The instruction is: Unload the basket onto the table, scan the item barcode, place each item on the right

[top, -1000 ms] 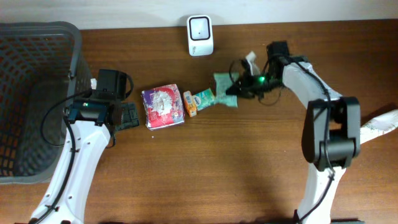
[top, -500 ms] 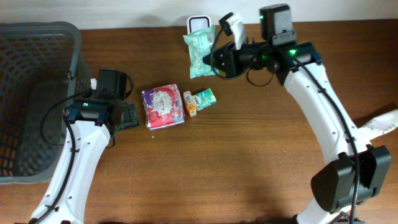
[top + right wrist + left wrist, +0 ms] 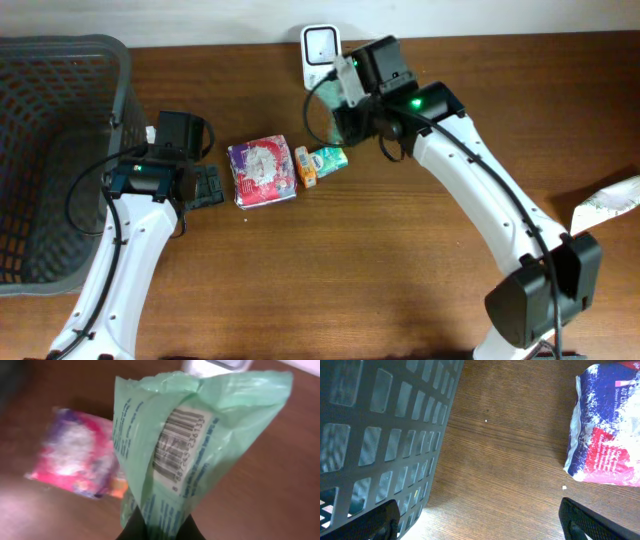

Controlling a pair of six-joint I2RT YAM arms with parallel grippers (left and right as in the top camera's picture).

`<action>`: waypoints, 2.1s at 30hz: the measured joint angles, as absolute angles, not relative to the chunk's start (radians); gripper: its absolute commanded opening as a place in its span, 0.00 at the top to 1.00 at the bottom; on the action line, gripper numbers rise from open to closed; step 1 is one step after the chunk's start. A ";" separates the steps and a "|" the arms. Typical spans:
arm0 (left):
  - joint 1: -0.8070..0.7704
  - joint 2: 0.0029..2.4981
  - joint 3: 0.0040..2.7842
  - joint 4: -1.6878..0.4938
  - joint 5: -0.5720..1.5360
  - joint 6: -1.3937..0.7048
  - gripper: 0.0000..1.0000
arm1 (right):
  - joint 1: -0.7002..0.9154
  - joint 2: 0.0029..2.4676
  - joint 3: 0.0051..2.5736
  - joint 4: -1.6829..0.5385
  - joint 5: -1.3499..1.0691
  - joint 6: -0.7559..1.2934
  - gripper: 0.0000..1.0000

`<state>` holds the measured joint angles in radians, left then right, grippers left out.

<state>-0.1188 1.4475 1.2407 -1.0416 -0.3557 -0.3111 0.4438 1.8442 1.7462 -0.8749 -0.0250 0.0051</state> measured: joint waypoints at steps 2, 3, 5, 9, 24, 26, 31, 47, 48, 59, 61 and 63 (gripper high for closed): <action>-0.119 1.448 1.241 -1.042 -0.356 -0.311 0.01 | 0.438 1.909 1.745 -1.004 0.167 0.091 0.96; -0.119 1.448 1.241 -1.042 -0.356 -0.311 0.01 | 0.435 1.948 1.742 -1.035 0.236 0.129 0.95; -0.119 1.448 1.241 -1.042 -0.356 -0.311 0.01 | 0.433 2.017 1.730 -1.110 0.363 0.212 0.88; -0.119 1.448 1.241 -1.042 -0.356 -0.311 0.01 | 0.432 2.124 1.723 -1.150 0.495 0.297 0.86; -0.119 1.448 1.241 -1.042 -0.356 -0.311 0.01 | 0.548 2.201 1.771 -1.189 0.338 0.313 0.96; -0.119 1.448 1.241 -1.042 -0.356 -0.311 0.01 | 0.567 2.201 1.771 -1.188 0.365 0.319 0.96; -0.119 1.448 1.241 -1.042 -0.356 -0.311 0.01 | 0.572 2.201 1.771 -1.189 0.422 0.322 0.96; -0.119 1.448 1.241 -1.042 -0.356 -0.311 0.01 | 0.447 2.213 1.699 -1.156 0.568 0.315 0.69; -0.119 1.448 1.241 -1.042 -0.356 -0.311 0.01 | 0.455 2.213 1.699 -1.135 0.527 0.314 0.63; -0.119 1.448 1.241 -1.042 -0.356 -0.311 0.01 | 0.392 2.220 2.011 -1.282 0.312 0.262 0.19; -0.119 1.448 1.241 -1.042 -0.356 -0.311 0.01 | 0.231 2.221 2.012 -1.278 0.111 0.124 0.22; -0.119 1.448 1.241 -1.042 -0.355 -0.311 0.01 | 0.101 2.221 2.005 -1.277 -0.084 0.006 0.27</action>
